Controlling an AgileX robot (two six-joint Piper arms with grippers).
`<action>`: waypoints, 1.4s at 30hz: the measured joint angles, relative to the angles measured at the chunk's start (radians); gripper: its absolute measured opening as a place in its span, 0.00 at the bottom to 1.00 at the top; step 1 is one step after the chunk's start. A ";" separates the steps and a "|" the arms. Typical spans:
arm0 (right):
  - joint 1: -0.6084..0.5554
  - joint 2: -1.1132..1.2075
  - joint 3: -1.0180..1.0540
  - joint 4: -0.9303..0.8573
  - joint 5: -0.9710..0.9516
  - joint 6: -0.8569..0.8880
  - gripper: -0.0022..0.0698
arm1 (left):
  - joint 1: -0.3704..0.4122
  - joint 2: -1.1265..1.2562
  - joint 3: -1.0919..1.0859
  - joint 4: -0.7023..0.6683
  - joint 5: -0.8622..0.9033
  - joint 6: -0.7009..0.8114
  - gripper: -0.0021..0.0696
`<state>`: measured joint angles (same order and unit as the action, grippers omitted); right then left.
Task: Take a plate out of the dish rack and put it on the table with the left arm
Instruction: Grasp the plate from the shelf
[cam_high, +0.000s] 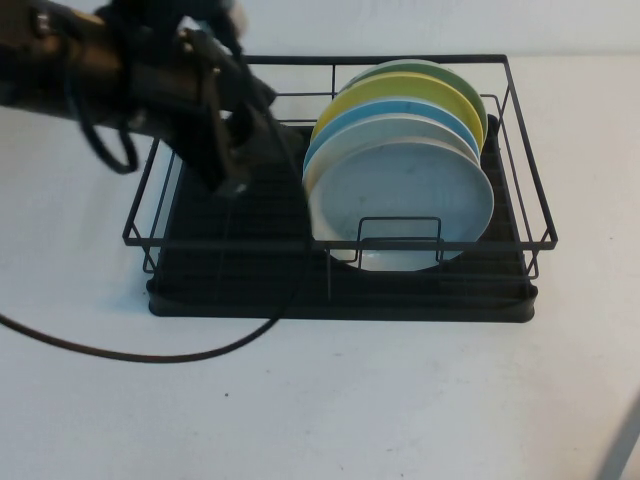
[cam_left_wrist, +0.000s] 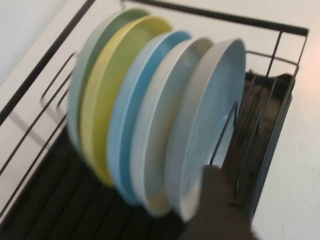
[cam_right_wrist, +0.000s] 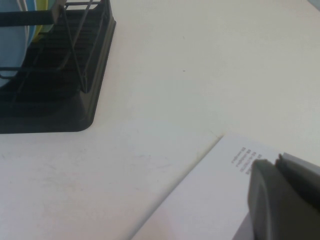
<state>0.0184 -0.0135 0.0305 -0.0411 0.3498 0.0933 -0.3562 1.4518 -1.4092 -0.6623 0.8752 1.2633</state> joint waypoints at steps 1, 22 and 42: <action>0.000 0.000 0.000 0.000 0.000 0.000 0.00 | -0.028 0.029 -0.014 -0.002 -0.017 0.013 0.57; 0.000 0.000 0.000 0.000 0.000 0.000 0.00 | -0.237 0.308 -0.036 -0.016 -0.426 0.210 0.73; 0.000 0.000 0.000 0.000 0.000 0.000 0.00 | -0.237 0.409 -0.069 -0.023 -0.511 0.212 0.26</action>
<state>0.0184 -0.0135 0.0305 -0.0411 0.3498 0.0933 -0.5930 1.8612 -1.4782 -0.6849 0.3637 1.4757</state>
